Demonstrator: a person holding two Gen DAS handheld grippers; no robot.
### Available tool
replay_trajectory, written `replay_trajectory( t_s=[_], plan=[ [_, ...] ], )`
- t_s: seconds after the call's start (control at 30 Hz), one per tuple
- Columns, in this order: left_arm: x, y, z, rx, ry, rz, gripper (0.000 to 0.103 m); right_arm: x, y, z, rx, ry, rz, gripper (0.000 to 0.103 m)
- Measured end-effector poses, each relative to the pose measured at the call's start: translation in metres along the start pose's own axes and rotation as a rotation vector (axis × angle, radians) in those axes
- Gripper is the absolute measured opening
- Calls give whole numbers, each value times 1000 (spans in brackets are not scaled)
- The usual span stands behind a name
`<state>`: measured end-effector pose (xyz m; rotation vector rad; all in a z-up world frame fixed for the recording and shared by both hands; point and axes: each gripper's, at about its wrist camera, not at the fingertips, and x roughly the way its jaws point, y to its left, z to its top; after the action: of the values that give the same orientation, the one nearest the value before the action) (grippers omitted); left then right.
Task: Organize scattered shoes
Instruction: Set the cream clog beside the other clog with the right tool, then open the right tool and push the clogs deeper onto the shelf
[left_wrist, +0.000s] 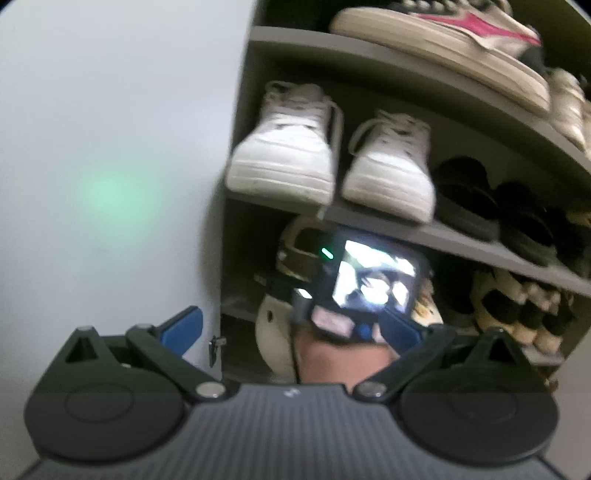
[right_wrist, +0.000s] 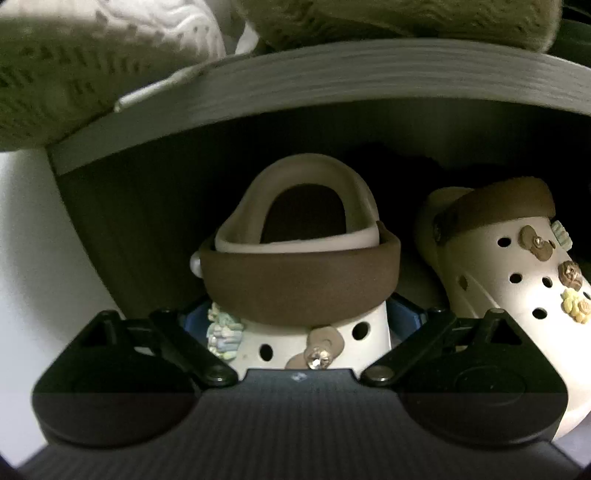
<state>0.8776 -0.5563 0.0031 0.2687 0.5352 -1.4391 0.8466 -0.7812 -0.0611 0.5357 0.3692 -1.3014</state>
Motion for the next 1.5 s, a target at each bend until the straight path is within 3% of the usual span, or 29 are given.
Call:
replay_trajectory(
  t_s=[0.17, 0.23, 0.43, 0.63, 0.9, 1.13, 1.37, 1.5],
  plan=[
    [-4, -11, -4, 29, -3, -12, 103, 11, -12, 22, 58, 80, 13, 97],
    [-5, -13, -3, 27, 0, -15, 103, 12, -16, 31, 55, 74, 28, 97],
    [-7, -18, -4, 21, -8, -27, 103, 22, -14, 50, -41, 26, -50, 97],
    [-11, -25, -8, 43, -7, -40, 103, 33, -29, 55, -51, 37, -87, 96],
    [-13, -29, -10, 59, -5, -37, 103, 29, -44, 60, -22, 39, -57, 98],
    [-18, -33, -11, 75, -26, -41, 103, -5, -52, 55, -38, -21, -9, 98],
    [-19, -36, -22, 82, -24, -80, 103, -38, -83, 27, -36, -54, 9, 98],
    [-19, -36, -25, 54, -11, -154, 103, -60, -84, 22, -17, -111, 39, 98]
  ],
)
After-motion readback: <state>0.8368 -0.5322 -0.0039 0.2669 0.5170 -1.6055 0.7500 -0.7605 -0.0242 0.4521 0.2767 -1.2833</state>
